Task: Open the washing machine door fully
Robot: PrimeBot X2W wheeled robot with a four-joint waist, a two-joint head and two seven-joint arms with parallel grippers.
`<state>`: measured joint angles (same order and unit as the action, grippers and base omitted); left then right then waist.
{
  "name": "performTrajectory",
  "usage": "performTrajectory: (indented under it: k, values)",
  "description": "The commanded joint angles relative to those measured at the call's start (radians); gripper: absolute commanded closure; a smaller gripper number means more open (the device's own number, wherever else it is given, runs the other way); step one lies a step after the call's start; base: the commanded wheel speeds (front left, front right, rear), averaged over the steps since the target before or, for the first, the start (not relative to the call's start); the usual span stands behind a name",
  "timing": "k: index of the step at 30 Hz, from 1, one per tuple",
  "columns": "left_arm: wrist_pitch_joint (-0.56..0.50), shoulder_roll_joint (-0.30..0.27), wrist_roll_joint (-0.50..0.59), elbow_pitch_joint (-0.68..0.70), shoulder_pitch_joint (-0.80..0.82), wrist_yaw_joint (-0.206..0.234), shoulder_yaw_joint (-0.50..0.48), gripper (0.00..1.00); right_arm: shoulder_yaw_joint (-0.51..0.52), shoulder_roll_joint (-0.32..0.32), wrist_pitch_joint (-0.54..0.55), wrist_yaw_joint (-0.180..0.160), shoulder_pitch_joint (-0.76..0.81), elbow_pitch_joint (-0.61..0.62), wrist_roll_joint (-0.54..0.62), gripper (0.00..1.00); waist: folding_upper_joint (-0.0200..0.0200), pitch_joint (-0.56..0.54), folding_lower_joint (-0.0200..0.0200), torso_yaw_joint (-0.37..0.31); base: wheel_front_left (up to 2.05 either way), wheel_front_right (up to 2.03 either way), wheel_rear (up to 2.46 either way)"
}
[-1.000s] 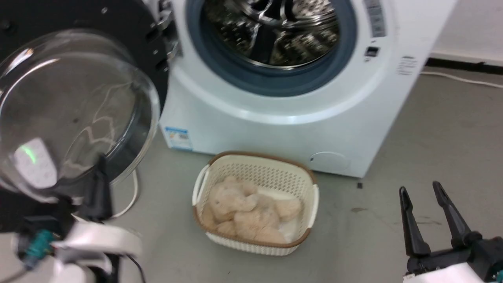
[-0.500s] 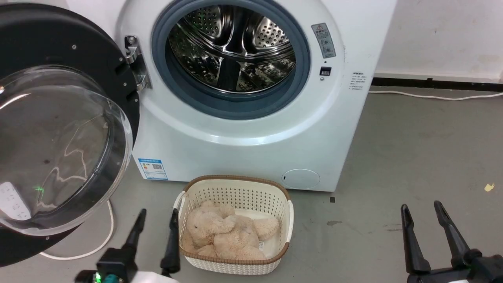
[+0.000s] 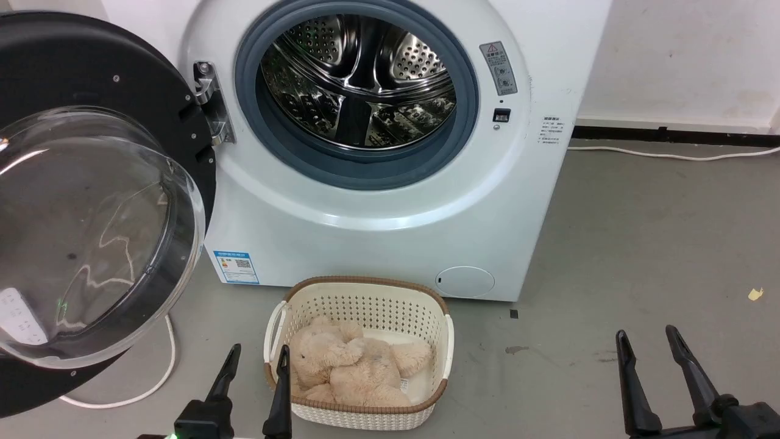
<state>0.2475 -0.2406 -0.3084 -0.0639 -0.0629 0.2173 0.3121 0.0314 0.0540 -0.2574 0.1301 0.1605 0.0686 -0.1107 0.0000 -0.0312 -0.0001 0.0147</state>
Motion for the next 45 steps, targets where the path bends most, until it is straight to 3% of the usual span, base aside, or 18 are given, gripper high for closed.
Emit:
performTrajectory:
  k: [1,20,21,45]
  values:
    - [0.006,0.0,0.008,-0.004,-0.009,0.005,0.003,0.0,0.0,-0.004,-0.004,0.001,0.018,-0.005,-0.008,0.0,0.0,0.001,0.0001,0.001,0.0,0.0,0.0]
    - [0.012,0.007,-0.001,-0.004,0.002,0.001,-0.001,0.0,-0.003,-0.004,-0.004,0.001,0.013,-0.022,-0.014,0.0,0.0,0.004,0.0001,0.0,0.0,0.0,0.0]
    - [0.003,0.006,0.0,-0.006,0.001,-0.001,-0.001,1.0,-0.004,0.0,0.001,0.0,-0.001,-0.021,-0.012,1.0,0.0,0.004,0.0001,0.0,0.0,0.0,0.0]
    - [-0.041,0.038,0.053,0.006,0.011,-0.039,-0.055,1.0,-0.008,0.0,0.046,0.0,-0.03,-0.029,0.01,1.0,0.0,0.009,0.0001,-0.002,0.0,0.0,0.0]
